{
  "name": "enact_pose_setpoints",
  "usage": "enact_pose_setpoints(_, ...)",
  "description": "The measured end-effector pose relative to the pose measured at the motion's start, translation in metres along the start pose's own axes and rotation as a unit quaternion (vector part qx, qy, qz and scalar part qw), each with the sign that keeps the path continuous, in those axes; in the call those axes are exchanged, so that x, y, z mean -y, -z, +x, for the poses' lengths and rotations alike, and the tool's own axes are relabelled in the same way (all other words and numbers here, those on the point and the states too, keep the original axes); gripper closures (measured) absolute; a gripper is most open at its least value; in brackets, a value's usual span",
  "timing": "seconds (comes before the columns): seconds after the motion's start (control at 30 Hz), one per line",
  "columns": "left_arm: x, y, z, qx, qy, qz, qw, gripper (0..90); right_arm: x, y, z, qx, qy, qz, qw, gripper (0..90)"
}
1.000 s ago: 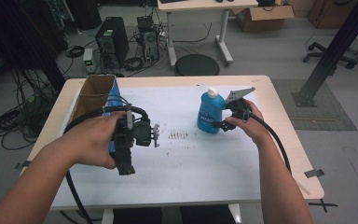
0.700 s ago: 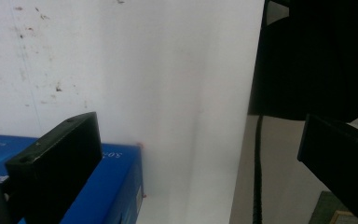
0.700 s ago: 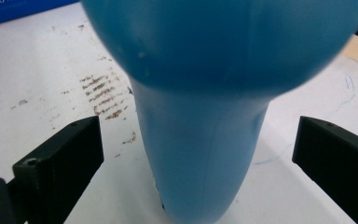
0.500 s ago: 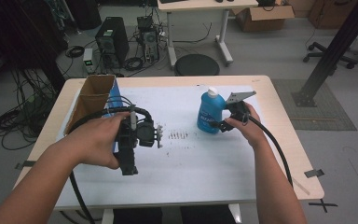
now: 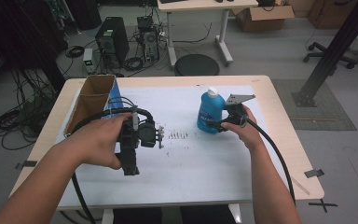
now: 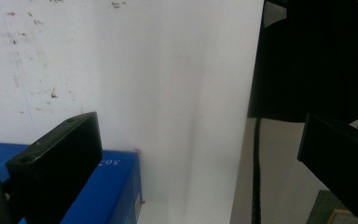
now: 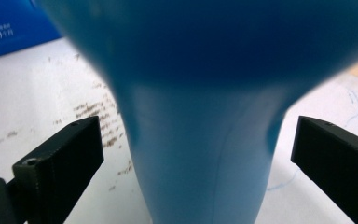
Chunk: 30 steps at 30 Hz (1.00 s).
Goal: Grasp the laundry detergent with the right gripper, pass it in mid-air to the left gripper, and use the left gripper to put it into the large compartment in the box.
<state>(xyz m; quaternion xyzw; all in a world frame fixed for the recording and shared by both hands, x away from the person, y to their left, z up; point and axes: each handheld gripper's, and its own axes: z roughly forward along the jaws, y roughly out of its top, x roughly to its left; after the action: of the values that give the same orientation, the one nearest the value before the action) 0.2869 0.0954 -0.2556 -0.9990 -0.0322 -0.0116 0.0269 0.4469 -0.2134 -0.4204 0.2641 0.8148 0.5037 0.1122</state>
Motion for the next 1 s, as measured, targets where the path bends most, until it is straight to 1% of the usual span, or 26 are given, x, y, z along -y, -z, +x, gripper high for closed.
enact_pose_setpoints(0.03, -0.0004, -0.0001, -0.0001, 0.001, 0.002, -0.001, 1.0000, 0.4, 0.0000, 0.0000, 0.0000, 0.000, 0.000, 0.000, 1.0000, 2.8)
enact_pose_setpoints(0.2, -0.0030, 0.0006, -0.0002, -0.003, -0.002, -0.001, 1.0000, 0.4, 0.0009, -0.0014, 0.0001, 0.007, -0.004, -0.003, 1.0000, 5.6)
enact_pose_setpoints(0.27, -0.0036, 0.0012, 0.0001, -0.002, -0.001, 0.000, 1.0000, 0.4, 0.0016, -0.0012, 0.0001, 0.008, -0.006, -0.005, 0.9999, 8.5)
enact_pose_setpoints(0.37, -0.0037, 0.0008, 0.0003, -0.002, -0.001, 0.001, 1.0000, 0.4, 0.0017, -0.0014, 0.0006, 0.009, -0.006, -0.006, 0.9999, 10.1)
enact_pose_setpoints(0.7, -0.0019, 0.0005, 0.0016, -0.003, 0.003, 0.004, 1.0000, 0.4, 0.0012, -0.0034, 0.0028, 0.005, 0.003, -0.006, 1.0000, 17.5)
enact_pose_setpoints(1.0, -0.0016, 0.0000, 0.0023, -0.003, 0.004, 0.005, 1.0000, 0.4, 0.0017, -0.0042, 0.0032, 0.000, 0.005, -0.007, 1.0000, 22.4)
